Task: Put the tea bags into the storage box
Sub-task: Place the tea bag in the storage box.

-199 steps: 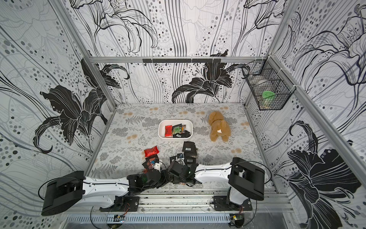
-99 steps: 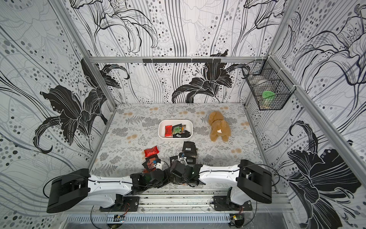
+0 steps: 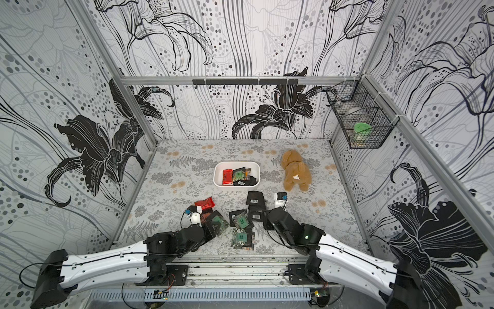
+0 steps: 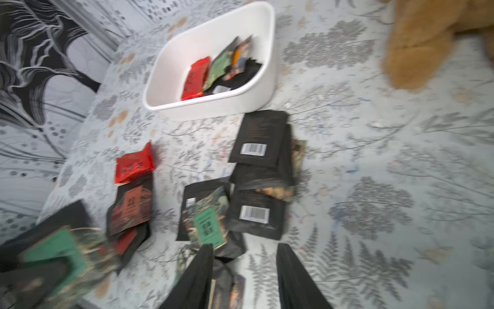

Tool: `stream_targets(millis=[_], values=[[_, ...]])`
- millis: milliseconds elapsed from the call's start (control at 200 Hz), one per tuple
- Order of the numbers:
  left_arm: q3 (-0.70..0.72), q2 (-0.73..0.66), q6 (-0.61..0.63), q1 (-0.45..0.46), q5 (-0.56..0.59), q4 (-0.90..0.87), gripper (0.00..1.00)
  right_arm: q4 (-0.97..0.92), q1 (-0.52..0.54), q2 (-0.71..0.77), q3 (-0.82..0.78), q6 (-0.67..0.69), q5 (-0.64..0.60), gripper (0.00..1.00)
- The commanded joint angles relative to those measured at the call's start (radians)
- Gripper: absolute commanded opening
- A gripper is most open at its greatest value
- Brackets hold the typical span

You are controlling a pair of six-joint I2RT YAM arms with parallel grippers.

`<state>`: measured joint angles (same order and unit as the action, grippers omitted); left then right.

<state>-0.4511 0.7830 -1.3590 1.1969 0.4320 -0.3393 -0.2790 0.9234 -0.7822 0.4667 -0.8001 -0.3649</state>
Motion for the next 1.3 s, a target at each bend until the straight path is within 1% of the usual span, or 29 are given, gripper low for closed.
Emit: stream_targets(millis=[0, 95, 165, 235, 270, 340, 411, 521, 601, 686, 776, 911, 936, 961, 1001, 1016, 1091, 1131, 1156, 1242, 1297], values=[[-0.116, -0.03, 0.092, -0.007, 0.18, -0.238, 0.0, -0.023, -0.091, 0.025, -0.036, 0.143, 0.095, 0.46], [-0.232, -0.001, 0.153, -0.027, 0.278, -0.325, 0.0, 0.011, -0.164, -0.006, -0.045, 0.215, 0.155, 0.47], [-0.297, 0.041, 0.229, -0.069, 0.281, -0.306, 0.0, 0.07, -0.215, -0.054, -0.057, 0.253, 0.234, 0.46], [-0.343, 0.092, 0.328, -0.142, 0.201, -0.218, 0.0, 0.127, -0.233, -0.102, -0.067, 0.273, 0.262, 0.37], [-0.364, 0.125, 0.376, -0.185, 0.148, -0.171, 0.0, 0.153, -0.233, -0.117, -0.076, 0.278, 0.267, 0.34], [-0.406, 0.207, 0.439, -0.274, 0.038, -0.09, 0.0, 0.18, -0.233, -0.125, -0.084, 0.288, 0.301, 0.34], [-0.456, 0.316, 0.459, -0.369, -0.067, -0.05, 0.0, 0.2, -0.232, -0.103, -0.1, 0.296, 0.316, 0.35], [-0.557, 0.514, 0.471, -0.46, -0.184, -0.022, 0.0, 0.192, -0.232, -0.047, -0.154, 0.273, 0.3, 0.36], [-0.664, 0.66, 0.494, -0.492, -0.238, -0.027, 0.0, 0.186, -0.233, -0.003, -0.166, 0.269, 0.293, 0.36], [-0.777, 0.792, 0.503, -0.507, -0.254, -0.035, 0.0, 0.165, -0.232, 0.04, -0.173, 0.263, 0.275, 0.36], [-0.876, 0.895, 0.503, -0.51, -0.249, -0.041, 0.0, 0.167, -0.233, 0.081, -0.186, 0.263, 0.276, 0.38], [-0.998, 1.02, 0.522, -0.524, -0.254, -0.074, 0.0, 0.154, -0.232, 0.089, -0.185, 0.262, 0.27, 0.38], [-1.014, 1.036, 0.538, -0.53, -0.247, -0.076, 0.04, 0.149, -0.233, 0.088, -0.182, 0.26, 0.267, 0.38], [-1.024, 1.049, 0.559, -0.534, -0.229, -0.072, 0.1, 0.147, -0.233, 0.087, -0.179, 0.259, 0.264, 0.38], [-1.043, 1.066, 0.593, -0.538, -0.172, -0.085, 0.29, 0.147, -0.232, 0.086, -0.18, 0.257, 0.265, 0.39], [-1.05, 1.072, 0.598, -0.541, -0.153, -0.095, 0.34, 0.149, -0.233, 0.085, -0.182, 0.257, 0.267, 0.39], [-1.064, 1.09, 0.629, -0.559, -0.116, -0.127, 0.46, 0.156, -0.233, 0.079, -0.183, 0.26, 0.273, 0.39], [-1.058, 1.089, 0.627, -0.573, -0.095, -0.145, 0.62, 0.158, -0.233, 0.073, -0.181, 0.264, 0.274, 0.39], [-1.05, 1.083, 0.619, -0.584, -0.081, -0.154, 0.7, 0.16, -0.233, 0.07, -0.18, 0.265, 0.278, 0.39], [-1.011, 1.036, 0.585, -0.626, -0.042, -0.19, 0.81, 0.172, -0.232, 0.055, -0.181, 0.269, 0.289, 0.39], [-0.966, 0.979, 0.556, -0.644, -0.016, -0.197, 0.85, 0.174, -0.233, 0.045, -0.179, 0.27, 0.293, 0.39]])
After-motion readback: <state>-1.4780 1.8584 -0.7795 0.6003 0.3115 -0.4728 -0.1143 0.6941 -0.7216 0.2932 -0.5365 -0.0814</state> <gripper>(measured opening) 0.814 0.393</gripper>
